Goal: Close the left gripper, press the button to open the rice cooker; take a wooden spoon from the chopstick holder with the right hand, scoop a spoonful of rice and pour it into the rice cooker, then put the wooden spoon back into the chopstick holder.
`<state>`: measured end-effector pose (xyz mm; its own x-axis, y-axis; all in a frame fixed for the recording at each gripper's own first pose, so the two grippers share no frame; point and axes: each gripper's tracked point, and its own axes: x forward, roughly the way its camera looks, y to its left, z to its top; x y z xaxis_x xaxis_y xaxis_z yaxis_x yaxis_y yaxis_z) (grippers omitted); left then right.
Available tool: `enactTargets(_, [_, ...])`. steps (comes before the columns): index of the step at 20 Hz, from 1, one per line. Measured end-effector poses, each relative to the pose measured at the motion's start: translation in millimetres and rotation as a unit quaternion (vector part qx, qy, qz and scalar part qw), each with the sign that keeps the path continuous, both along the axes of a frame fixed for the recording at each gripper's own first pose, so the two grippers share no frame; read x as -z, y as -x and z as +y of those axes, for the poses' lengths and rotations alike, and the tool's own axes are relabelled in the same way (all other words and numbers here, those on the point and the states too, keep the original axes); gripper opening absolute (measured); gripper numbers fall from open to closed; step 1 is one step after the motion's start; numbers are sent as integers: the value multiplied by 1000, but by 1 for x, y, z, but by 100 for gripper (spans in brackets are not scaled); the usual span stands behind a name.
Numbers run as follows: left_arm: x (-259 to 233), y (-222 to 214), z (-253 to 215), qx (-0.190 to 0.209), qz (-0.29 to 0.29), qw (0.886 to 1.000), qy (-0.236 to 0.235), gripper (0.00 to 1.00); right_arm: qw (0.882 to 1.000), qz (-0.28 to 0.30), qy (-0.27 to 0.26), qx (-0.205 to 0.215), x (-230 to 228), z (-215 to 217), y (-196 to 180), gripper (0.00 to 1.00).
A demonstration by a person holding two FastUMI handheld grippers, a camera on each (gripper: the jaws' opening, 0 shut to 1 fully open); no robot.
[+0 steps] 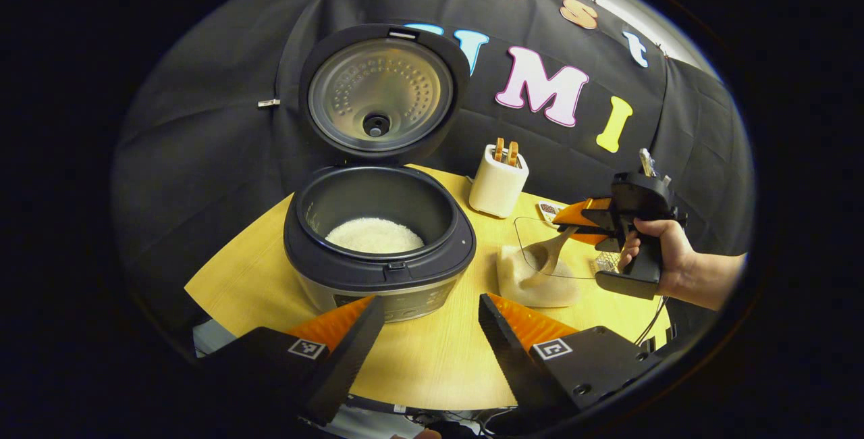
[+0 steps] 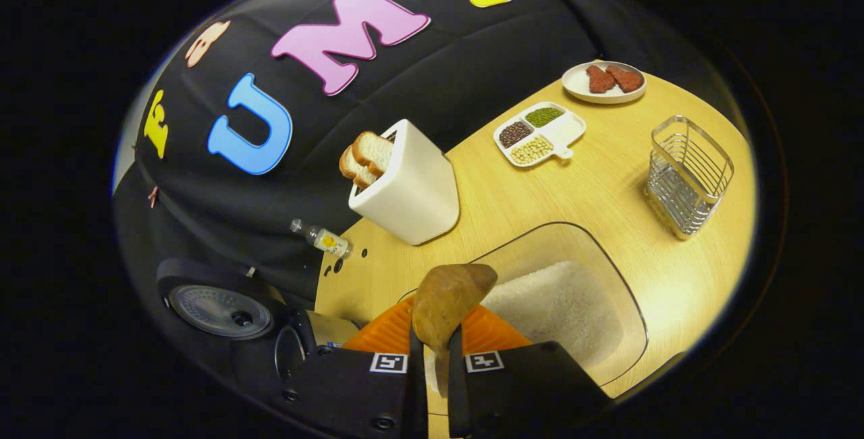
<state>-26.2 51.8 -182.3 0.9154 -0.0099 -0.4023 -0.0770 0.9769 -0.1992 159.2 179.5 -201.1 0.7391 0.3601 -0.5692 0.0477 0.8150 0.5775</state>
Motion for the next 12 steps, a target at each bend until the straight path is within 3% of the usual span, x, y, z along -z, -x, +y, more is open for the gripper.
enactTargets(5, [-5, 2, 0, -2, -4, 1000, -8, 95, 999, 6, -11, 44, -2, -47, 0, 16])
enactTargets(12, [-10, 3, 3, -14, -11, 1000, -8, 95, 991, 27, -77, 104, -16, -89, 5, 16])
